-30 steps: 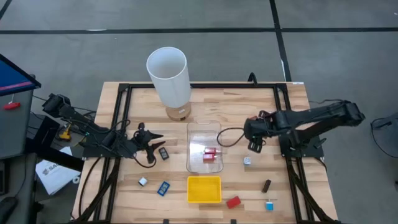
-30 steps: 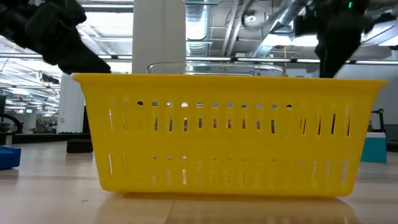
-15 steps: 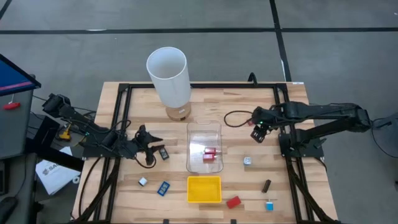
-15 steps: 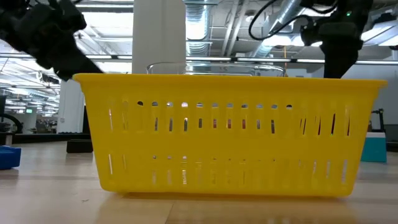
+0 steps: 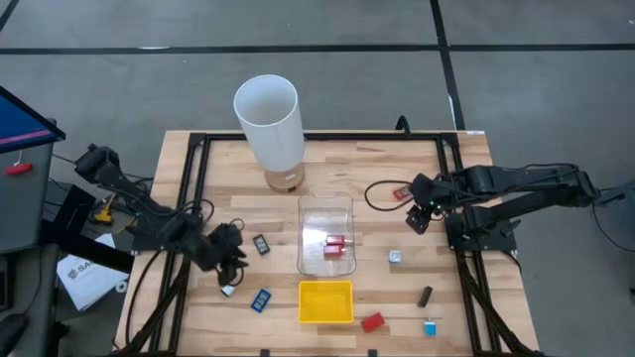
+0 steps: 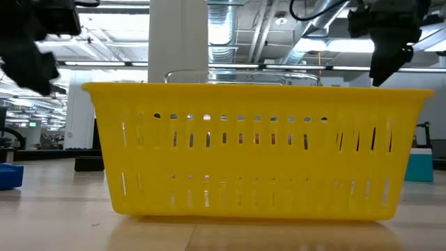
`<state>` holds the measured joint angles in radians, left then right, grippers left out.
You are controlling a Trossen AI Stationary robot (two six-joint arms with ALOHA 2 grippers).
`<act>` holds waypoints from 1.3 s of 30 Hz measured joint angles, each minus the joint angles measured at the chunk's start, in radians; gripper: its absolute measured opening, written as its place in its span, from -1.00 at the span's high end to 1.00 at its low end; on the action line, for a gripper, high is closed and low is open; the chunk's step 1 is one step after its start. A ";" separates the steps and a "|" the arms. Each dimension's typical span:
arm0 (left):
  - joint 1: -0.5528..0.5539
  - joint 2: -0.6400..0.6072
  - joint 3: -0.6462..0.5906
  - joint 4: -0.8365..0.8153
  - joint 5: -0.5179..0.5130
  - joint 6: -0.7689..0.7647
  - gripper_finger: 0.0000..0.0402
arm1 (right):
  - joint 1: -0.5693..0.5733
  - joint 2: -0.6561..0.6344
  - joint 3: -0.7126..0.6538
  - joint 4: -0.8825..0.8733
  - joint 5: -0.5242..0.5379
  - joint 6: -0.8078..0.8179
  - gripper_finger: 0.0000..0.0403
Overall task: Pick & Place Office items
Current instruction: Put the white charger adapter into the transparent bin
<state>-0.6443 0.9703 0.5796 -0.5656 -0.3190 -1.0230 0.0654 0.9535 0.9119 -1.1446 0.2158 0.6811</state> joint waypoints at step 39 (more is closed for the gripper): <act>-0.182 0.669 0.329 -0.272 0.258 -0.632 -0.02 | 0.078 0.000 0.000 0.084 0.050 -0.143 -0.05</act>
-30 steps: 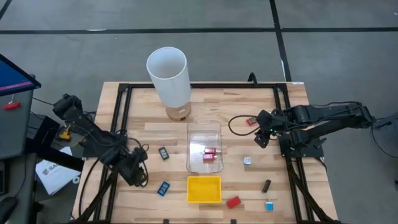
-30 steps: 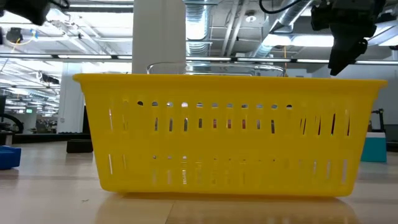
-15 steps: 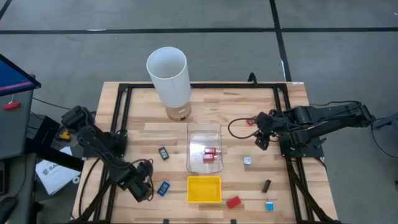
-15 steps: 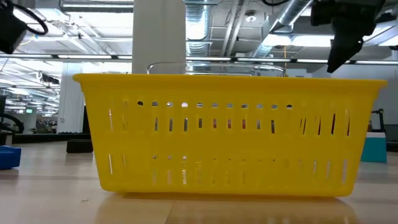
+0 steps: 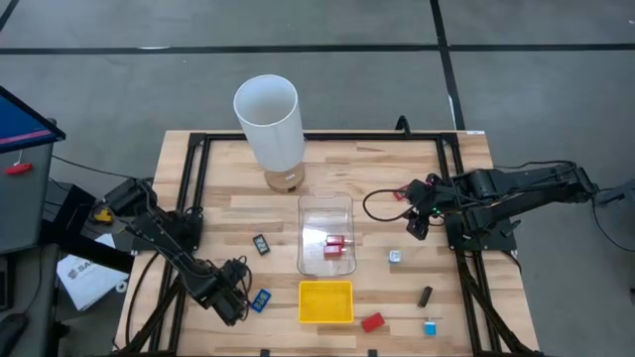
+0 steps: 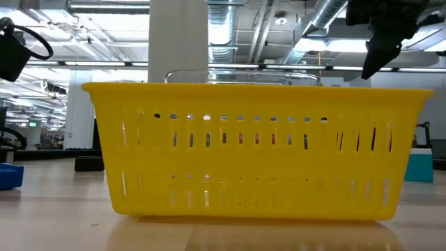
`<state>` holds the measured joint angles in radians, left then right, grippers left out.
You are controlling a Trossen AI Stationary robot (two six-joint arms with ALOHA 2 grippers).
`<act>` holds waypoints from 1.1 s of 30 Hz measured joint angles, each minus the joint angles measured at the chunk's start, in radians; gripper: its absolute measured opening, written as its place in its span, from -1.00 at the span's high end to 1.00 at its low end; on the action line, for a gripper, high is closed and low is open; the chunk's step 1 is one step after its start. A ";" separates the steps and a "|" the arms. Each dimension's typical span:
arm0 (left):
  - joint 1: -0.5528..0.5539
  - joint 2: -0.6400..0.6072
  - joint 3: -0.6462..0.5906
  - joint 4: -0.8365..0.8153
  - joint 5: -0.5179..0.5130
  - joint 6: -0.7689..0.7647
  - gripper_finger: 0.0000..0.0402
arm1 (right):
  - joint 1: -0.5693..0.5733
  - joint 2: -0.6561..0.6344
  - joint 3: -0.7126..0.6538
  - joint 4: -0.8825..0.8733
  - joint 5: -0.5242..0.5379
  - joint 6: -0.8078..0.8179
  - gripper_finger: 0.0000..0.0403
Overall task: Pick & Place Office items
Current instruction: Put the white charger adapter into the transparent bin
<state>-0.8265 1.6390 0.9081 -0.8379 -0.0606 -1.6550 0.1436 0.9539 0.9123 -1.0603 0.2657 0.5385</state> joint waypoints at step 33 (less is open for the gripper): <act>0.536 -0.260 0.000 0.658 -0.193 1.286 0.44 | 0.001 0.000 0.000 0.052 -0.002 -0.011 -0.05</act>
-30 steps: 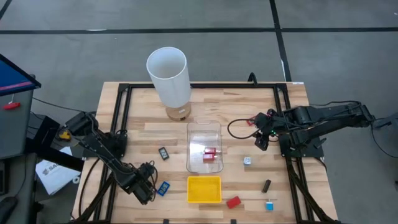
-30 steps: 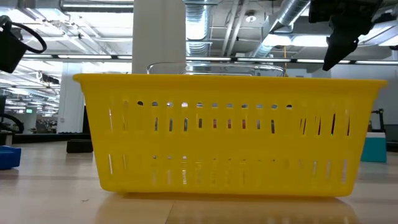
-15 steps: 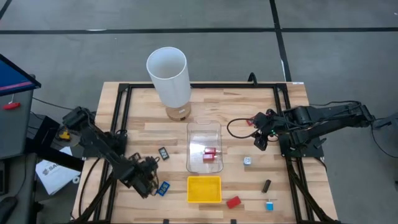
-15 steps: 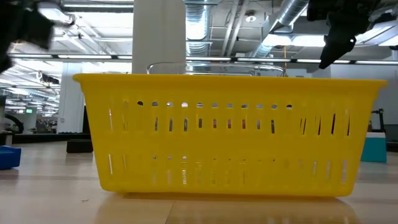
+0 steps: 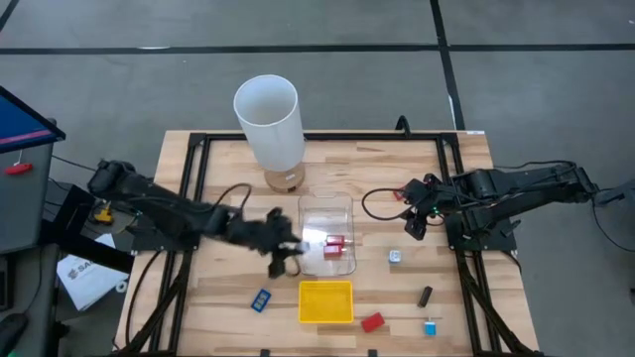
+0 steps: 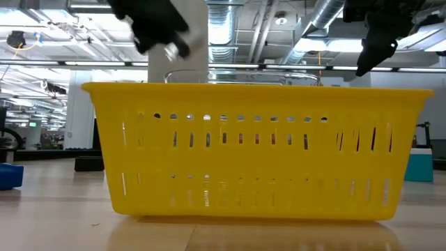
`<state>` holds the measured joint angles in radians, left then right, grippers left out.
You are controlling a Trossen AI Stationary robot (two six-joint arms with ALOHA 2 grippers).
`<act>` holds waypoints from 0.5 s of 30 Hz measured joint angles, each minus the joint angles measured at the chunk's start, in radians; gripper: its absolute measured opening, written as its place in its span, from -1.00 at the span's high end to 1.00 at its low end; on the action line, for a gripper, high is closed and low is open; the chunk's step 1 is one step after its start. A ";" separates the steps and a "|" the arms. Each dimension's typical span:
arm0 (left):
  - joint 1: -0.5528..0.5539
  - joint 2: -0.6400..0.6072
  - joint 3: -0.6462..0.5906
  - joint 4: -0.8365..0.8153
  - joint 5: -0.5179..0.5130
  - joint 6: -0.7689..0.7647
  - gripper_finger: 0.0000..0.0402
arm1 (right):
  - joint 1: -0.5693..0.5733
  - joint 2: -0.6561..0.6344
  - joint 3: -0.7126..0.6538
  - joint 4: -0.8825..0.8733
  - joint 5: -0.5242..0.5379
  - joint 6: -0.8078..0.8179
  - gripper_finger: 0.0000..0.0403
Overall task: Pick & Place Office items
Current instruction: Put the white charger adapter into the transparent bin
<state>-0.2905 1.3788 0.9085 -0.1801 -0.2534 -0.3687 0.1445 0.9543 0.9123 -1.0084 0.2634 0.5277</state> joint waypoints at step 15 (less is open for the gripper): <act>0.182 0.287 0.264 -0.309 0.093 0.340 0.44 | 0.007 0.000 0.000 0.001 0.000 -0.038 -0.05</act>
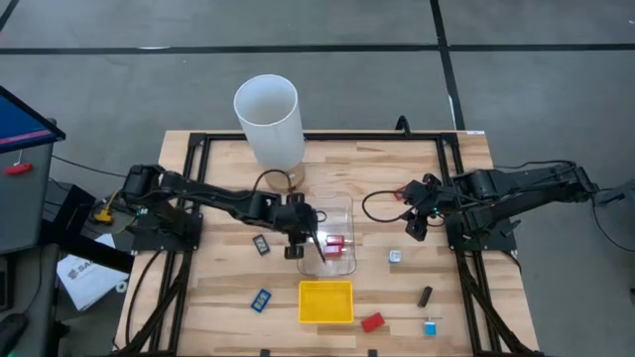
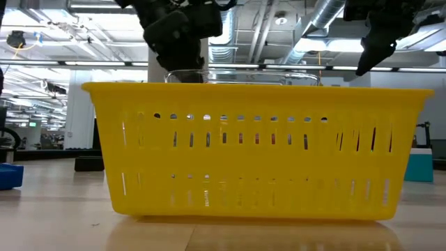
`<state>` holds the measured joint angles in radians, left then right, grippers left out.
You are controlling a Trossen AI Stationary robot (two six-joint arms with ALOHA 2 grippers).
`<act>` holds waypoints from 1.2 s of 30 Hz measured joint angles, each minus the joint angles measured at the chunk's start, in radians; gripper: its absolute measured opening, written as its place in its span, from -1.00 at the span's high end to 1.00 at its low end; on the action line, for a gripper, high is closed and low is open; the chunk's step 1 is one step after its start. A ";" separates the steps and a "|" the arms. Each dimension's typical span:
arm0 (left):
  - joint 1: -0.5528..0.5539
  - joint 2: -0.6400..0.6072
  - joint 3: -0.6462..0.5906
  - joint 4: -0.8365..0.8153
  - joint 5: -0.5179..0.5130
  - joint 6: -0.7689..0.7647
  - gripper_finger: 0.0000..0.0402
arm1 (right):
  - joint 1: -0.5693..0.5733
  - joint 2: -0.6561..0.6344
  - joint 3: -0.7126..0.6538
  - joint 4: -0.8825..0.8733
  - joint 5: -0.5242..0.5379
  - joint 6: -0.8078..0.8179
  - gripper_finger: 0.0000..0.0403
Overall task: Pick & Place Office items
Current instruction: Put the white charger adapter into the transparent bin, then put the bottom blue charger adapter into the transparent bin
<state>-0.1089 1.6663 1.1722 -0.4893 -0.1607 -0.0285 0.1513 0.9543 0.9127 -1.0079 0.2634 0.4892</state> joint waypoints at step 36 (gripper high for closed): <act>0.039 0.177 0.129 -0.124 0.163 0.005 0.14 | -0.001 0.000 0.000 0.020 0.005 -0.056 -0.05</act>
<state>-0.0696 1.8435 1.3010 -0.6131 0.0022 -0.0238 0.1505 0.9543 0.9131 -0.9882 0.2680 0.4334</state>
